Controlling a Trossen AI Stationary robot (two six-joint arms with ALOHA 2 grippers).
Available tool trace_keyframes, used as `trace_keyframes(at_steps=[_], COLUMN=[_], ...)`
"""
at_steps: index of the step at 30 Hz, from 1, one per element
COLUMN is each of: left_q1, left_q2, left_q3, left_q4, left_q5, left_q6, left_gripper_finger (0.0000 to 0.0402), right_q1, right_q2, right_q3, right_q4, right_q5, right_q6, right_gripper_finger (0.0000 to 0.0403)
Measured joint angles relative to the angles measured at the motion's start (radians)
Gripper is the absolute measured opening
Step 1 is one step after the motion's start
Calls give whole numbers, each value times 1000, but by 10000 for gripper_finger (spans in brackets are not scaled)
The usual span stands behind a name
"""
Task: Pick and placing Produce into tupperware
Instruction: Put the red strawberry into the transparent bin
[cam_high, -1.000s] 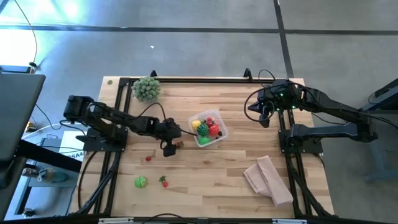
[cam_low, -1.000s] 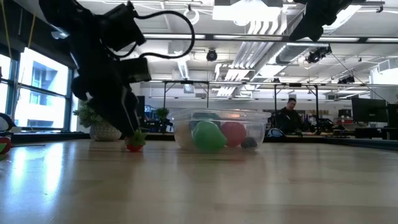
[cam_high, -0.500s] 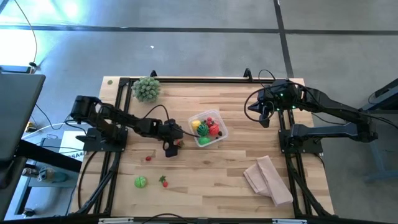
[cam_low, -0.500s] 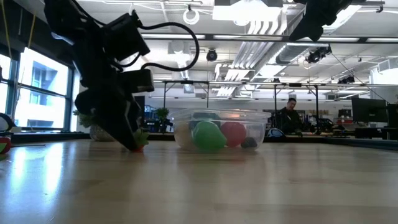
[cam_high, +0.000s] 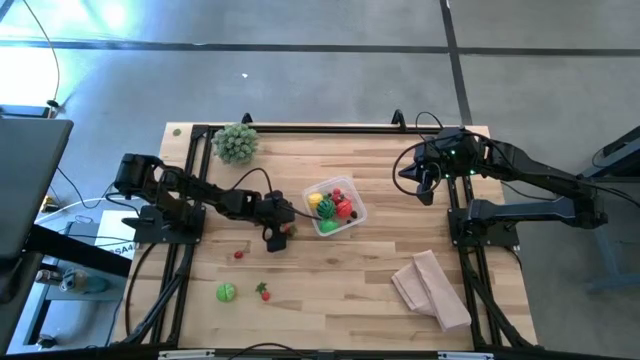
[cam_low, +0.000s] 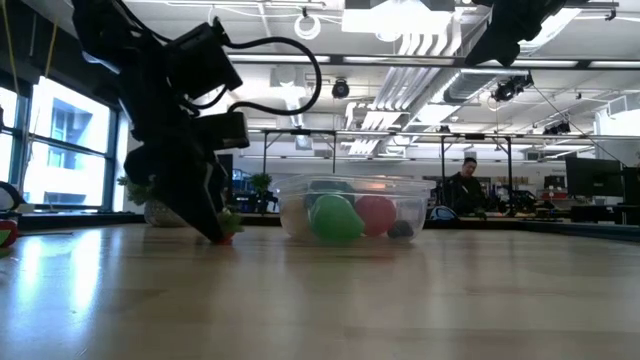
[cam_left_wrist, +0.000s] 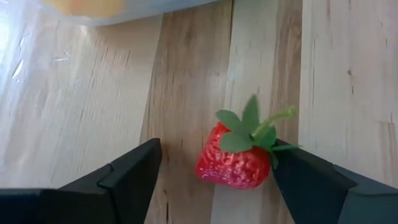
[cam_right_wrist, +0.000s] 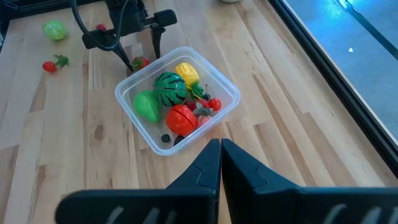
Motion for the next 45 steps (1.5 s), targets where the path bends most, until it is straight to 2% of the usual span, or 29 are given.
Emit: trace_keyframes(at_steps=[11,23,32,45], left_q1=[1,0,0,0], left_q2=[1,1,1,2], left_q3=[0,0,-1,-2], left_q4=[0,0,3,10], left_q5=[-3,0,0,0], left_q6=[-2,-3,-4,-5], left_gripper_finger=[223,193,156,154], right_q1=[0,0,0,0], right_q2=[0,0,0,0], right_q3=[0,0,0,0], right_q4=[0,0,0,0], right_q5=[0,0,0,0], right_q6=[0,0,0,0], right_gripper_finger=[4,4,4,4])
